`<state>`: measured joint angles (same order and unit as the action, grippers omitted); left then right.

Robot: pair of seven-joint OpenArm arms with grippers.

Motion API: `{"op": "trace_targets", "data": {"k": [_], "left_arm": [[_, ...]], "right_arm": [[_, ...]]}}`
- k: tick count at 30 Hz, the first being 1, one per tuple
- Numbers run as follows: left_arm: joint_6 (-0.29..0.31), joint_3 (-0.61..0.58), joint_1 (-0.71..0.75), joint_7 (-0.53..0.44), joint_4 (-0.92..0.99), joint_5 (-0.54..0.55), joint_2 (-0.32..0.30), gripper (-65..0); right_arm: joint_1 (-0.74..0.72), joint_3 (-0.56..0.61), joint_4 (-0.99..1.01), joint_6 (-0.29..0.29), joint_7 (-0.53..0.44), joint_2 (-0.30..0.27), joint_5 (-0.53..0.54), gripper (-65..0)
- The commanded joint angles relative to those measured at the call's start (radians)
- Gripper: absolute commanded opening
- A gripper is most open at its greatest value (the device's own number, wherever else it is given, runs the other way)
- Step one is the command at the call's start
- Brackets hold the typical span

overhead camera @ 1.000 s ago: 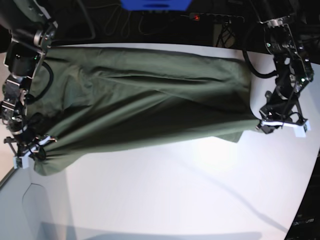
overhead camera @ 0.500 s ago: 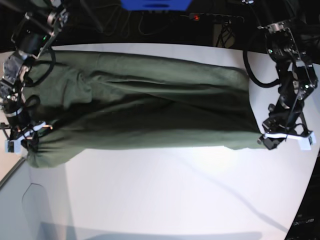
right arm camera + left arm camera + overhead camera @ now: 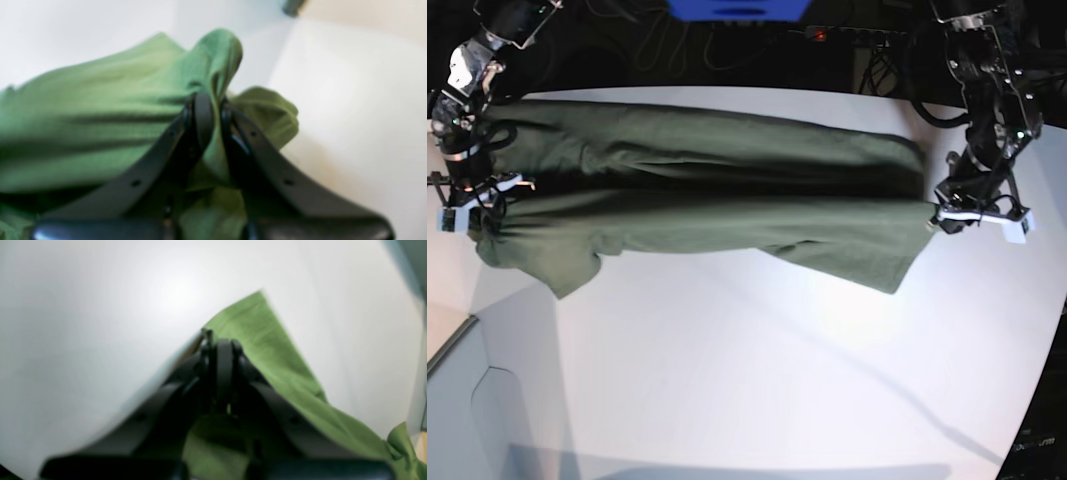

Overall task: Layout the t-shirt on the table in an organized manner, then fold the t-shirt properly
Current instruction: 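Drag the shirt with both grippers toward the robot and flatten it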

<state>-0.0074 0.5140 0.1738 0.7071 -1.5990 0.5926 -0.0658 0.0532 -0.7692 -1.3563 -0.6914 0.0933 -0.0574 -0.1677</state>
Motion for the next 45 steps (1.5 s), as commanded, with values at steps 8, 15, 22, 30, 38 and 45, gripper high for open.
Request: {"op": "trace_targets", "data": {"k": [8, 15, 22, 30, 38, 45], "left_arm": [[0.005, 0.002, -0.016, -0.020, 0.041, 0.007, -0.009, -65.0], [0.007, 0.001, -0.018, -0.020, 0.067, 0.005, 0.017, -65.0], [0.007, 0.001, -0.020, -0.020, 0.101, 0.005, 0.019, -65.0], [0.007, 0.001, -0.021, -0.020, 0.148, 0.005, 0.019, -59.1], [0.007, 0.002, -0.012, -0.016, 0.139, 0.005, 0.011, -30.6], [0.007, 0.010, -0.012, -0.014, 0.122, 0.007, 0.010, -21.8]], "right_arm": [[0.007, -0.120, -0.022, -0.007, -0.028, 0.000, 0.020, -65.0], [0.058, -0.121, -0.022, -0.007, -0.030, 0.034, 0.020, -65.0], [0.089, -0.126, -0.015, -0.007, -0.028, 0.075, 0.020, -65.0], [0.089, -0.123, 0.021, -0.007, -0.019, 0.077, 0.017, -65.0], [0.058, -0.117, 0.163, -0.007, -0.027, 0.041, 0.013, -65.0], [0.044, -0.117, 0.262, -0.007, -0.028, -0.009, 0.013, -65.0]]}}
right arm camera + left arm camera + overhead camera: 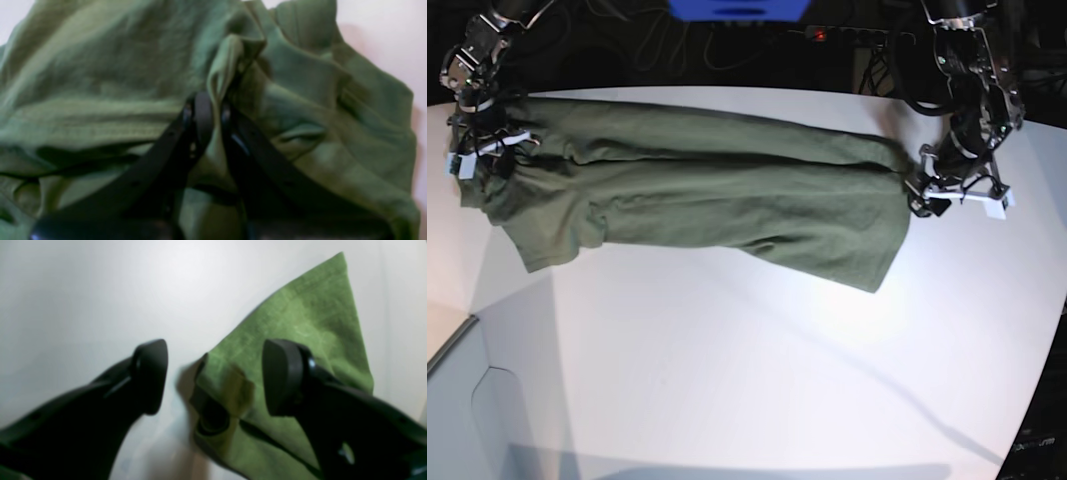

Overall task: Layout the t-shirt on the table in an organized manner, then fold the t-shirt properly
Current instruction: 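Drag the shirt with both grippers toward the robot and flatten it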

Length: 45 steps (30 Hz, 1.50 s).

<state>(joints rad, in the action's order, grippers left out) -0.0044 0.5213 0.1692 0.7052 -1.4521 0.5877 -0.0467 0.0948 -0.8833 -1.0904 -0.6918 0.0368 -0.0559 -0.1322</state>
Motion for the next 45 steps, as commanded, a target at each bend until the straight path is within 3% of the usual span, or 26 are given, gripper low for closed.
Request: {"op": "trace_targets", "data": {"k": [1, 13, 16, 26, 45], "left_arm": [[0.004, 0.003, -0.006, -0.014, -0.035, 0.012, -0.009, -21.8], [0.004, 0.006, -0.015, -0.019, -0.055, 0.012, -0.011, -21.7], [0.004, 0.059, -0.015, -0.019, -0.055, 0.012, -0.005, -21.7], [0.004, 0.139, -0.015, -0.012, -0.055, 0.012, -0.011, -21.6], [0.004, 0.138, -0.015, -0.015, -0.055, 0.013, -0.011, -21.5]], "right_arm": [[0.001, -0.003, 0.000, -0.006, 0.028, -0.015, -0.022, -65.0], [-0.019, 0.100, 0.009, -0.006, 0.028, -0.023, -0.022, -65.0], [-0.020, 0.129, 0.009, -0.006, 0.030, -0.023, -0.022, -65.0], [-0.042, 0.134, 0.011, -0.006, 0.038, -0.023, -0.024, -65.0], [-0.039, 0.132, 0.011, -0.006, 0.038, -0.023, -0.024, -65.0]]}}
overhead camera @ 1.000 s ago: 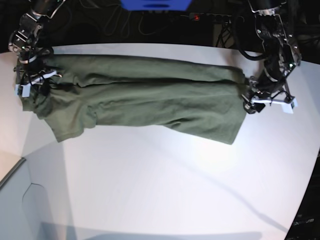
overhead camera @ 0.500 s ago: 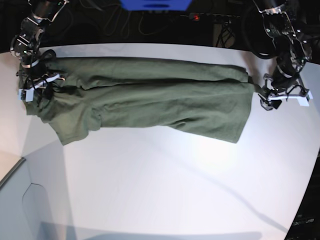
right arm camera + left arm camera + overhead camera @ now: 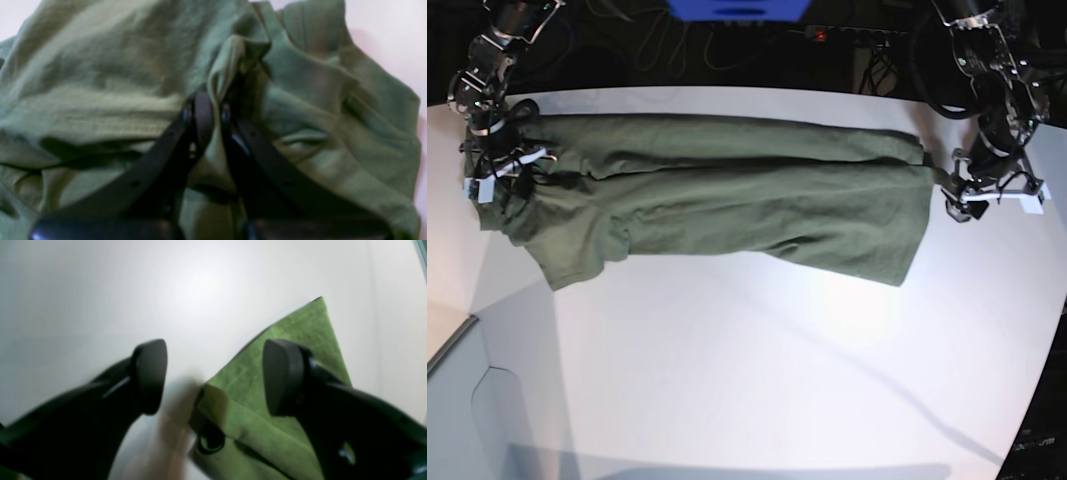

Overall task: Layout the t-shirt on the table in an organized manner, then fold the t-shirt properly
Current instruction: 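Drag the shirt with both grippers toward the robot and flatten it, then release and regrasp the shirt end with the left gripper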

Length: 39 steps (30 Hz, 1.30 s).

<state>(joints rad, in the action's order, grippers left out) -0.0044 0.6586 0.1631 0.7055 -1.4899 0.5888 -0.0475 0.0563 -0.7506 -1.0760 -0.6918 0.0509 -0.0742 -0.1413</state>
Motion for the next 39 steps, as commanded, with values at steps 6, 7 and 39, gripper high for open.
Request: {"op": "trace_targets", "data": {"k": [6, 7, 39], "left_arm": [[0.004, 0.000, -0.010, -0.017, -0.018, 0.012, -0.010, -17.8], [0.004, -0.001, -0.010, -0.016, -0.016, 0.012, -0.010, -15.5], [0.004, -0.004, -0.030, -0.017, -0.008, 0.010, -0.009, -11.8]], "right_arm": [[0.001, -0.001, -0.003, -0.006, 0.023, -0.005, -0.014, -65.0], [0.001, -0.001, -0.003, -0.006, 0.023, -0.005, -0.014, -65.0], [0.001, -0.001, -0.003, -0.006, 0.023, -0.002, -0.014, -65.0]]}}
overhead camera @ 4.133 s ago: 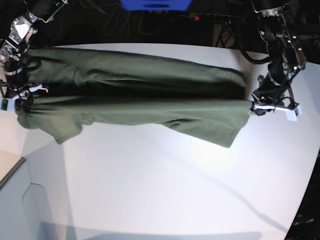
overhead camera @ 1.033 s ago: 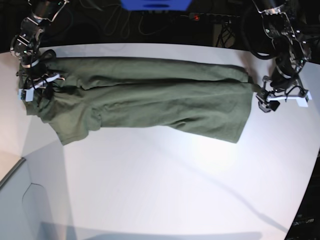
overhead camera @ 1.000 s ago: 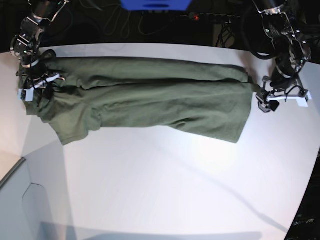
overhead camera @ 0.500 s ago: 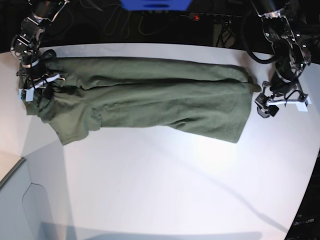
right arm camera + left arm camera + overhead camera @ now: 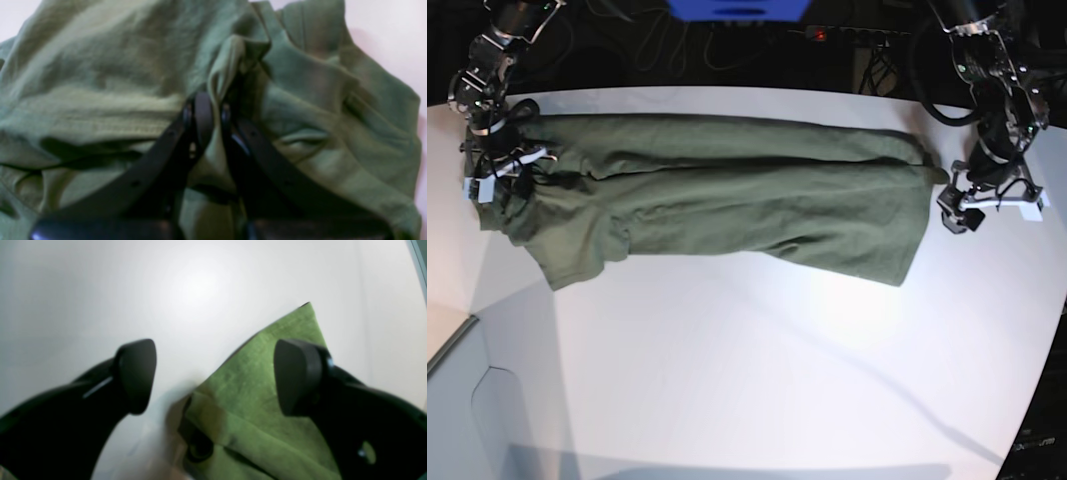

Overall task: Layout the t-shirt on the table in an organized manner, then fold the t-shirt properly
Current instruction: 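Release and regrasp the shirt end with the left gripper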

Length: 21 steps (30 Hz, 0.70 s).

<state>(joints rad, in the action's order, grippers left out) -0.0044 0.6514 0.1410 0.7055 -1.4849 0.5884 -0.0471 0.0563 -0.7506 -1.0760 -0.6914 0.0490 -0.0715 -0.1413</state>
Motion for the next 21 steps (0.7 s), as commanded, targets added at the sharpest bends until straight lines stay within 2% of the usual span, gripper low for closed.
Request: {"op": "trace_targets", "data": {"k": [1, 15, 21], "left_arm": [[0.004, 0.005, -0.008, -0.017, -0.013, 0.011, -0.009, -11.8], [0.004, 0.000, -0.021, -0.017, -0.013, 0.011, -0.009, -11.8], [0.004, 0.000, -0.039, -0.011, -0.012, 0.009, -0.004, -11.6]], "right_arm": [[0.001, -0.001, -0.003, -0.007, 0.025, -0.004, -0.014, -65.0], [0.001, 0.006, -0.003, -0.007, 0.025, -0.006, -0.014, -65.0], [0.003, 0.006, -0.008, -0.007, 0.025, -0.006, -0.014, -51.3]]}}
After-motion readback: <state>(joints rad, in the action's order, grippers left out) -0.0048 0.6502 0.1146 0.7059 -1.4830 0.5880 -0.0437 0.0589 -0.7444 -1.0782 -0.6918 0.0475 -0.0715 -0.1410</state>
